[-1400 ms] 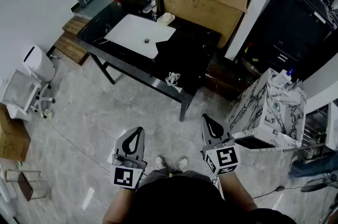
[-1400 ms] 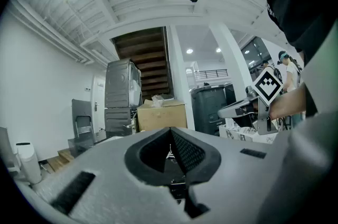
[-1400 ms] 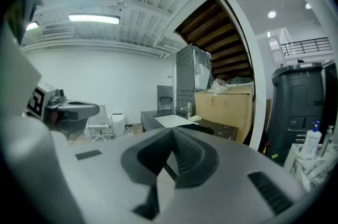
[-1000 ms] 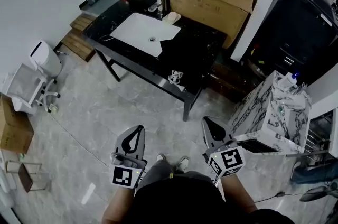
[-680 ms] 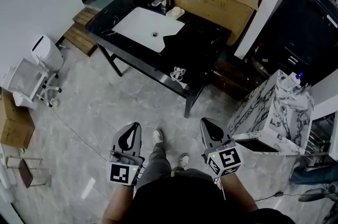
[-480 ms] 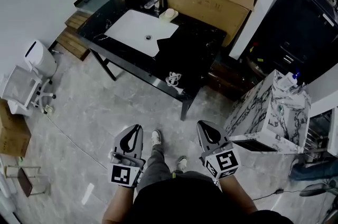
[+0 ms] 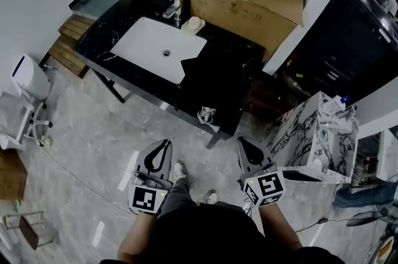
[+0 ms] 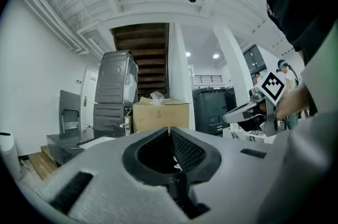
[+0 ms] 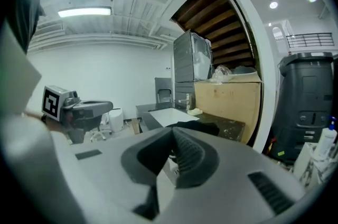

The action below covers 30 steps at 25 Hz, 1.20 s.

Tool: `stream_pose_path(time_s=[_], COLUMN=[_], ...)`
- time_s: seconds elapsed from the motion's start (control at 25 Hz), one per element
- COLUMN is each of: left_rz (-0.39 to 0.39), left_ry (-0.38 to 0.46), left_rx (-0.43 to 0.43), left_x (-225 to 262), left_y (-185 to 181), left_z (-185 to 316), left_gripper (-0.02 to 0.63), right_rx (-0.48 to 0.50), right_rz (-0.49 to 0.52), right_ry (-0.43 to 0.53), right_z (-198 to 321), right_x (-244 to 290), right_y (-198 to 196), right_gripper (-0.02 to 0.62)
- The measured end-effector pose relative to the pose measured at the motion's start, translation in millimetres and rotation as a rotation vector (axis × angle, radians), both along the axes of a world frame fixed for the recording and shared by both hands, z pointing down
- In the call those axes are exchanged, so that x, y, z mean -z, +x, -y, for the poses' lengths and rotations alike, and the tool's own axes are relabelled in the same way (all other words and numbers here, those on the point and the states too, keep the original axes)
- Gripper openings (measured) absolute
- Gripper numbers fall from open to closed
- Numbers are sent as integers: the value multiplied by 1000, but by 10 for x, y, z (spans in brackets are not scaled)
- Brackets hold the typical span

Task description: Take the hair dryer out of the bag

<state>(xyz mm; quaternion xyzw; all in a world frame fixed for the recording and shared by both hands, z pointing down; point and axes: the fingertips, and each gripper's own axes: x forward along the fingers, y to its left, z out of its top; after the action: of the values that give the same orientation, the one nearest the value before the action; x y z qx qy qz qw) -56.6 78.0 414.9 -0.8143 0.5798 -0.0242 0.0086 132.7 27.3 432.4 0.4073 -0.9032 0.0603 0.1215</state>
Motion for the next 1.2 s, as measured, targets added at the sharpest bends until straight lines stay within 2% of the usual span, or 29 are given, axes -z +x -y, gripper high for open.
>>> stream_pose_path(time_s=[0.2,0.44,0.64,0.8,0.96,1.08,1.2], left_rz=[-19,-7,26,62,161,258,332], left_ry=[-21,-66,-97,-81,-80,-111,-149], left_rx=[-66,-196,-282,-326,-386,-458,-506], left_x=[-29,-169,-402,-443,-568,-880,-1205], left_y=[-305,-403,-204,28,216,306,346], left_z=[410,762,1070,1282,1342,1423,1577], left_gripper=[23,23,23,23,29,155,226], right_rx=[-29,-129,-192,-211,-200,-189,-165], right_rz=[-25,-46,-60,-46,-32,-31,-49], right_ry=[9,-10,-27,-22,-18,-39,-65], right_z=[321,528,630,773,898,947,941], right_x=[41,28,-1,-33,-38,-131,-265], right_y=[-367,-442,-277,-132,-80,-83,-138], right_gripper=[12,12,12,12,12,12,12])
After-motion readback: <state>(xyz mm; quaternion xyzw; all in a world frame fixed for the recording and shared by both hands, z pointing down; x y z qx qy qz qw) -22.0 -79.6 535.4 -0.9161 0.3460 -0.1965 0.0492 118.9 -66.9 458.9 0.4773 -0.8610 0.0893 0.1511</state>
